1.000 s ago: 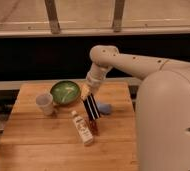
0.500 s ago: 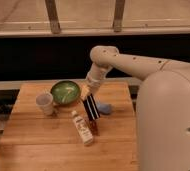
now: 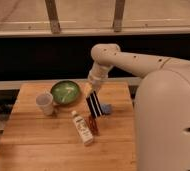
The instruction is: Place the eraser on the white sponge
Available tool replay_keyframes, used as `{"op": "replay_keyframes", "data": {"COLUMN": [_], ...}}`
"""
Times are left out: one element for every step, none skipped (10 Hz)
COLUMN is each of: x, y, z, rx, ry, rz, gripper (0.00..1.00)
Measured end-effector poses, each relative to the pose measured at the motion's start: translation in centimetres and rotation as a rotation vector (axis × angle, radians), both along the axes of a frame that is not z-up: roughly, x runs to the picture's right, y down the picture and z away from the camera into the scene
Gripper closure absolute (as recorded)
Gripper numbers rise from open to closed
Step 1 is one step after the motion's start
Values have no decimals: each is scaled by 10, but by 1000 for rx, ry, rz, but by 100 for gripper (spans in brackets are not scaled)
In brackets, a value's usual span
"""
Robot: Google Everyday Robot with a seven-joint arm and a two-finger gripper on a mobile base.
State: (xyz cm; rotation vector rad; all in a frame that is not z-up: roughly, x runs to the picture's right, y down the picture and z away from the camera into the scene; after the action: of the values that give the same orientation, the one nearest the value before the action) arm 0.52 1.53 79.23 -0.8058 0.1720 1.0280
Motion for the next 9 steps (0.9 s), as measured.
{"op": "replay_keyframes", "data": {"x": [10,27,38,47,54,62,67,71,71], "y": [-9,-25,-34,-38,-38,-35,-33,-30,-24], "z": [6,17,25,33,42,55,64,73,82], "rx": [3,8,7,3,-3,-16,-26,-40,-56], "ry": [26,71,100,126,143,153,154,146,138], "rz": [0,3,6,11,23,51,69,97,111], "gripper": [100,100,100,100,100,100,100,100,100]}}
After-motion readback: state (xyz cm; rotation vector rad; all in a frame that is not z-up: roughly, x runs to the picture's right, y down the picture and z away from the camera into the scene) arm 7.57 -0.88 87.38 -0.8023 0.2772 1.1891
